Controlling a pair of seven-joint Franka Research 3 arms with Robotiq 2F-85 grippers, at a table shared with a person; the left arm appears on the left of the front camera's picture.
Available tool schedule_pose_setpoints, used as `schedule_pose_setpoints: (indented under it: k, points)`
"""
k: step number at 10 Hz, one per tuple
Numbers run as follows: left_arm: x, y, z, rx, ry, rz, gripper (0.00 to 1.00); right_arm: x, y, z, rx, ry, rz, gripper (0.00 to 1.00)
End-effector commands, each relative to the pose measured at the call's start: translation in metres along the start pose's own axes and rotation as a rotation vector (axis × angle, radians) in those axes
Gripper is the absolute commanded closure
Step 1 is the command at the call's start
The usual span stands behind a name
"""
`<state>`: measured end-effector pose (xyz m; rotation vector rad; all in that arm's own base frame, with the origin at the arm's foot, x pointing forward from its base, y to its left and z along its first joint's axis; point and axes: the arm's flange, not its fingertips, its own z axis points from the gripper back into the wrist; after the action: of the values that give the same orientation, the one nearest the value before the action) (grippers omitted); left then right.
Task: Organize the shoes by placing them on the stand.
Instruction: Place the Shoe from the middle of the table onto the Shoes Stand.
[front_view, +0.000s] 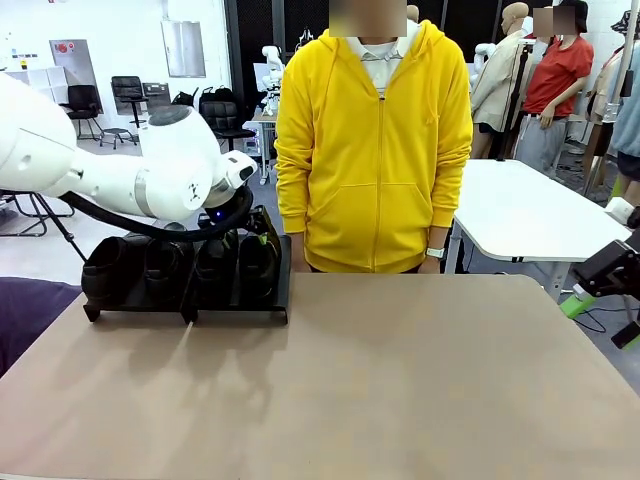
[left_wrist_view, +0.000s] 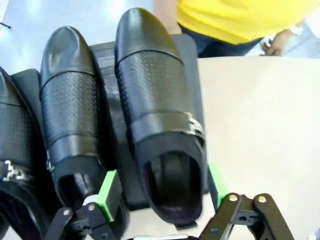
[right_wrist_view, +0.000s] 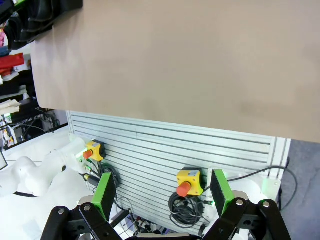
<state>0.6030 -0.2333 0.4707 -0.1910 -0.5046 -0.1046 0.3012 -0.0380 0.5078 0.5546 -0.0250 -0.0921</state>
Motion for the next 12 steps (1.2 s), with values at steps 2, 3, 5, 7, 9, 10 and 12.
schedule_pose_setpoints:
  k: [2, 3, 5, 7, 9, 10, 12]
  points:
    - [-0.016, -0.012, 0.062, -0.025, 0.082, -0.068, 0.00, 0.002, 0.001, 0.004, 0.032, 0.004, 0.024, 0.00]
    - [-0.025, -0.011, 0.093, -0.112, 0.191, -0.074, 0.00, 0.002, 0.001, 0.004, 0.032, 0.004, 0.024, 0.00]
    - [-0.051, 0.021, 0.155, -0.230, 0.350, -0.096, 0.00, 0.002, 0.001, 0.004, 0.032, 0.004, 0.024, 0.00]
    - [-0.089, 0.086, 0.207, -0.439, 0.443, -0.042, 0.00, 0.002, 0.001, 0.004, 0.032, 0.004, 0.024, 0.00]
    - [-0.169, 0.160, 0.253, -0.610, 0.473, -0.044, 0.00, 0.002, 0.001, 0.004, 0.032, 0.004, 0.024, 0.00]
    - [-0.201, 0.187, 0.259, -0.634, 0.386, 0.041, 0.00, 0.002, 0.001, 0.004, 0.032, 0.004, 0.024, 0.00]
    - [-0.237, 0.206, 0.234, -0.685, 0.390, 0.006, 0.00, 0.002, 0.001, 0.004, 0.032, 0.004, 0.024, 0.00]
